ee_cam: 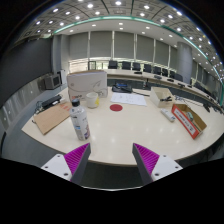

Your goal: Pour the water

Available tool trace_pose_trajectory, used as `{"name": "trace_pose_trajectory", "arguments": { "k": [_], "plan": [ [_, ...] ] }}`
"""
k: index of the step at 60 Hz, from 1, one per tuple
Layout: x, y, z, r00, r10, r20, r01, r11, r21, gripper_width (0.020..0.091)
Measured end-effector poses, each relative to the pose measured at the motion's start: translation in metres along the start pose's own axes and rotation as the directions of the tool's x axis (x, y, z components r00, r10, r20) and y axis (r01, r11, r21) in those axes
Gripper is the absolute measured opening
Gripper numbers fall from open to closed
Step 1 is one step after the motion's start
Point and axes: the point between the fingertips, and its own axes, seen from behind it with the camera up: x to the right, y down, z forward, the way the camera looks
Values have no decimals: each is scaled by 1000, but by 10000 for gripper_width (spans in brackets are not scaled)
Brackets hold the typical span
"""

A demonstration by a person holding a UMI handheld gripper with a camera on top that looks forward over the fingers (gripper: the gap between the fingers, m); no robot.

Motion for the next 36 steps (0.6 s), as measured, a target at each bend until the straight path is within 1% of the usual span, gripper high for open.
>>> {"name": "trace_pose_trajectory", "arguments": {
  "k": [8, 14, 22, 31, 33, 34, 36],
  "plan": [
    [-68, 2, 41, 999, 31, 36, -33, 999, 36, 865],
    [-102, -4, 76, 999, 22, 43, -25, 997, 78, 865],
    [-127, -18, 127, 1000, 22, 16, -24, 991, 134, 861],
    [-133, -31, 178, 998, 67, 0, -66, 980, 188, 851],
    [-133, -32, 186, 998, 67, -6, -64, 979, 194, 828],
    [-133, -33, 190, 998, 66, -12, -62, 978, 198, 802],
    [-130, -35, 196, 998, 61, -27, -55, 977, 207, 724]
  ]
}}
